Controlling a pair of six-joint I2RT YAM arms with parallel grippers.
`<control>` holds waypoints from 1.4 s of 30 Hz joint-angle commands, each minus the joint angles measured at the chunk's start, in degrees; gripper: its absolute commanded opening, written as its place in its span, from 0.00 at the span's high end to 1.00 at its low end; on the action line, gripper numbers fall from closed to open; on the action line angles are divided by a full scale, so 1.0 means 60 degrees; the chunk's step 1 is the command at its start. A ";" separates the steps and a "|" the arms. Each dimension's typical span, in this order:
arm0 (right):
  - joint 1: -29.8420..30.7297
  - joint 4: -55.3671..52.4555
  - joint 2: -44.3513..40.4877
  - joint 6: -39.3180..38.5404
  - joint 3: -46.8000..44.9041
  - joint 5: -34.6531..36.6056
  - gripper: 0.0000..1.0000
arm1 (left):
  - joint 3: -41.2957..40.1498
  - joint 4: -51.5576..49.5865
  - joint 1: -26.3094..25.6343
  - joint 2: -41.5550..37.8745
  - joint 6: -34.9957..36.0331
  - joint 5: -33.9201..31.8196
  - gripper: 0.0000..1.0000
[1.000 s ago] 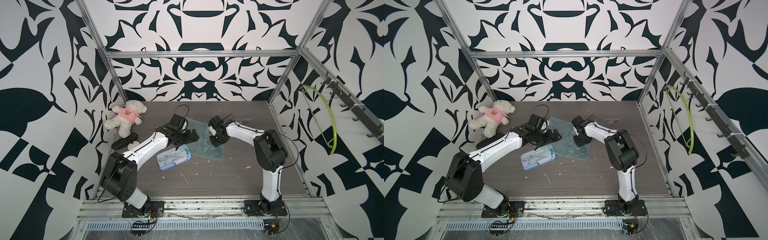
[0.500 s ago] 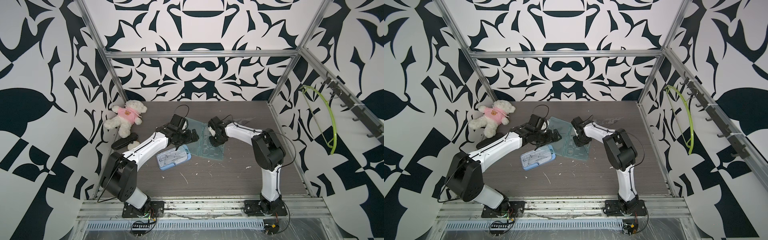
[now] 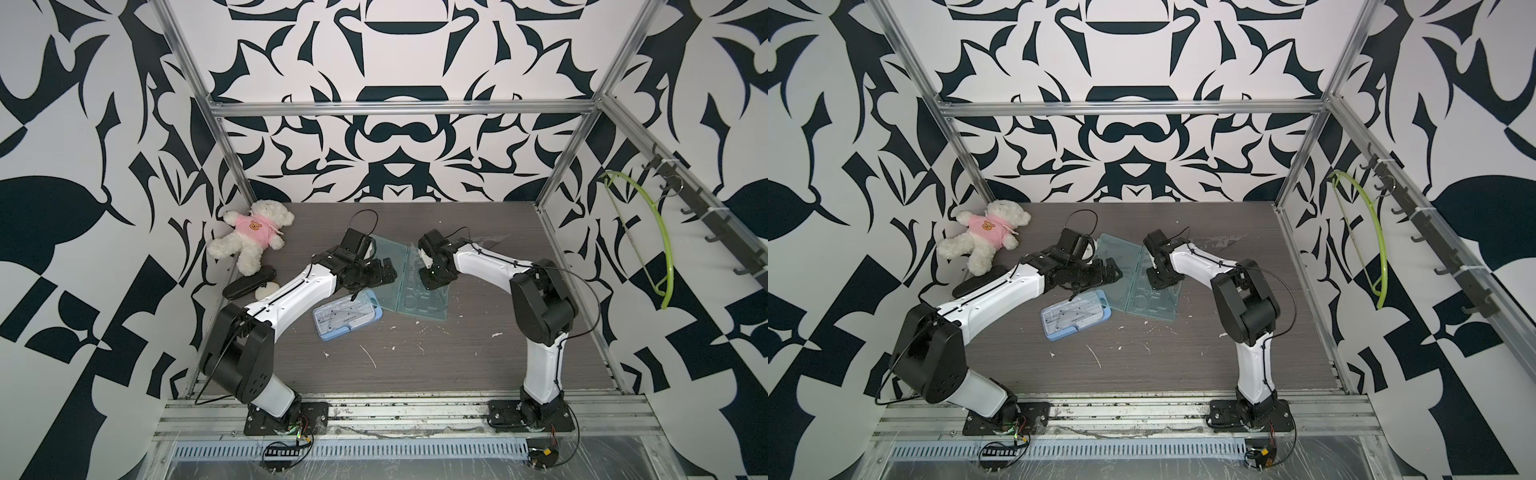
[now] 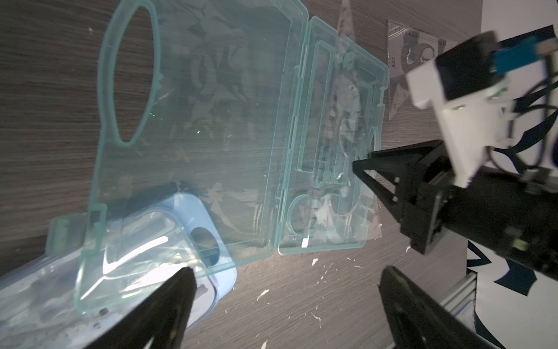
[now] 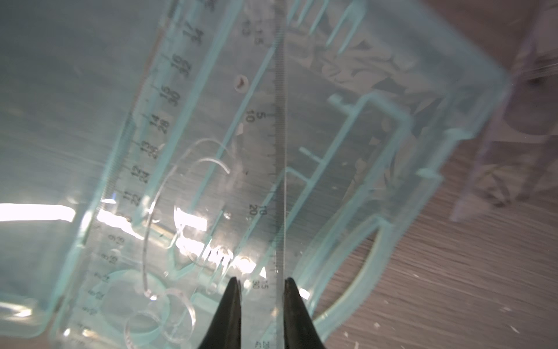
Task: Open the ruler set and take out the ruler
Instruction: Take out the ruler from the ruler set box, then place the ruler at the center of the board.
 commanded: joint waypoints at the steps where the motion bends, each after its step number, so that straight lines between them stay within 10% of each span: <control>1: -0.0554 0.0157 -0.0848 0.0810 0.0221 0.0209 0.85 | 0.0395 -0.0113 -0.0022 -0.0365 0.0393 -0.0368 0.01; 17: -0.5194 -0.0048 -0.1604 0.2132 -0.1386 0.0351 0.85 | 0.2449 0.2134 -0.2517 0.1438 0.3836 -0.0505 0.01; 42: -0.5907 -0.0209 0.0966 0.2010 0.0445 0.0176 0.82 | 0.2374 0.2116 -0.2876 0.1544 0.2939 -0.1208 0.01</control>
